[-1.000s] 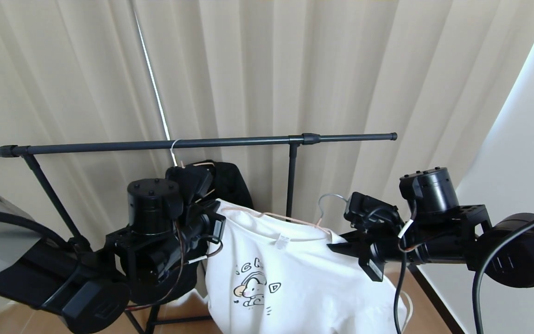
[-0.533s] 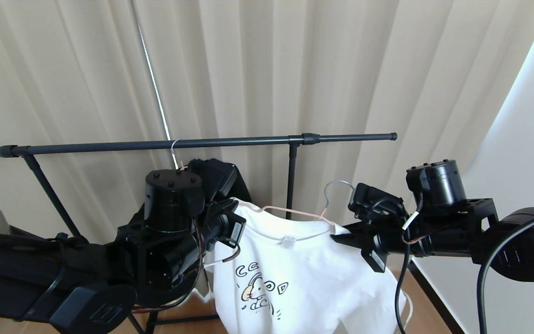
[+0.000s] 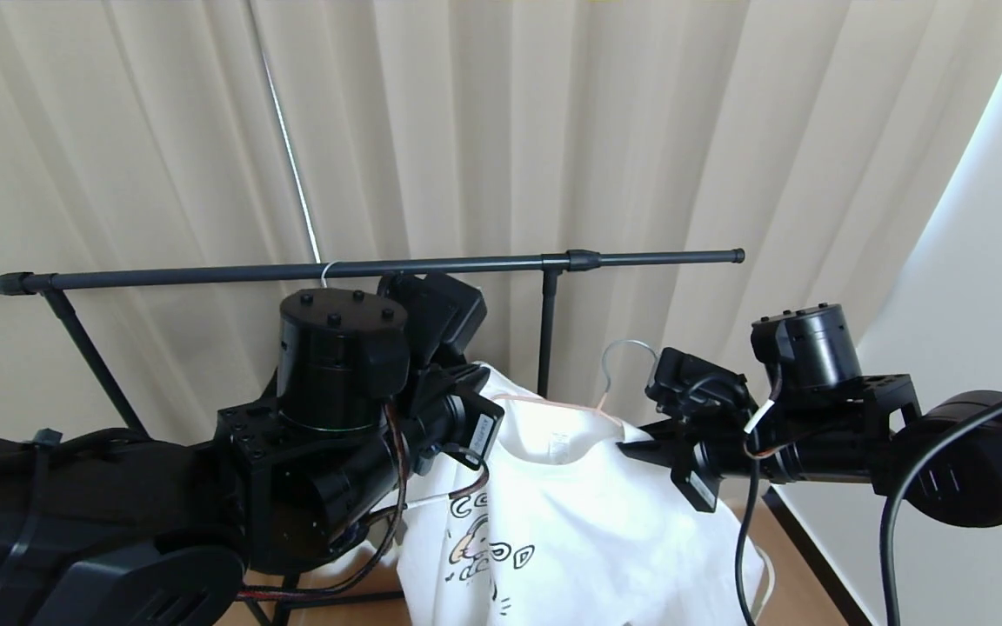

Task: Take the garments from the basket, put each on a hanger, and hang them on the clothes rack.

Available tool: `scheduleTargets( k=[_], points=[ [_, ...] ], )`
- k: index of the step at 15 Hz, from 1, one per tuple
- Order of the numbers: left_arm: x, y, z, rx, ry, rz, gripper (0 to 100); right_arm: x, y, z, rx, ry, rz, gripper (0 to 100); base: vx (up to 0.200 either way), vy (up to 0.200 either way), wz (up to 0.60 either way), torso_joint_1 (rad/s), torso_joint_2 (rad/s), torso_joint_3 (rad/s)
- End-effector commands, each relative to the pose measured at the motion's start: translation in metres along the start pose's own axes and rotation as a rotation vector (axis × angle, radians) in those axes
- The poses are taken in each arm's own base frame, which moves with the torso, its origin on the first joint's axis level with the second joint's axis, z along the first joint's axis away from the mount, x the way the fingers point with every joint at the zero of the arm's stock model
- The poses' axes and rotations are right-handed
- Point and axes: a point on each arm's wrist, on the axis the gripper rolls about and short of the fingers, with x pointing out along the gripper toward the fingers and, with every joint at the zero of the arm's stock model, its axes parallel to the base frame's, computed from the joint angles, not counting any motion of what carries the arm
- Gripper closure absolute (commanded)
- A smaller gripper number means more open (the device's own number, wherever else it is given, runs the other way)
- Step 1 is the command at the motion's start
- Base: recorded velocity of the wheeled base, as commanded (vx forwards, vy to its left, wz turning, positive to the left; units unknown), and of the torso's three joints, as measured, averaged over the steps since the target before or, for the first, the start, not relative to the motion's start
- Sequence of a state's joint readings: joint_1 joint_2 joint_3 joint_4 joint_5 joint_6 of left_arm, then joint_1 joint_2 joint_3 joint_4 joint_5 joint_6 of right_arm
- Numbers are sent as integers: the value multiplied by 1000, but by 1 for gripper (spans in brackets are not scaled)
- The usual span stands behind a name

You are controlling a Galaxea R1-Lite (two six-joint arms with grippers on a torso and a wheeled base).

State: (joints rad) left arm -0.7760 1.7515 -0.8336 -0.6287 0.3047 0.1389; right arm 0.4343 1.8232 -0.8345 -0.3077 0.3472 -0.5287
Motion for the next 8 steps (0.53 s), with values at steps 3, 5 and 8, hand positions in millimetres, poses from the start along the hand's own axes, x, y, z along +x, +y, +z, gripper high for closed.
scheduleTargets(
  k=[3, 5, 8],
  points=[
    [-7, -3, 11, -7, -41, -13, 100, 15, 8, -3, 20, 34, 24, 100, 0, 0, 0, 0, 0, 0],
    [-8, -5, 16, -20, -59, -20, 100, 26, 16, -4, 40, 69, 27, 100, 0, 0, 0, 0, 0, 0],
    [-10, -8, 21, -32, -76, -30, 100, 32, 20, -4, 28, 56, 30, 100, 0, 0, 0, 0, 0, 0]
  ],
)
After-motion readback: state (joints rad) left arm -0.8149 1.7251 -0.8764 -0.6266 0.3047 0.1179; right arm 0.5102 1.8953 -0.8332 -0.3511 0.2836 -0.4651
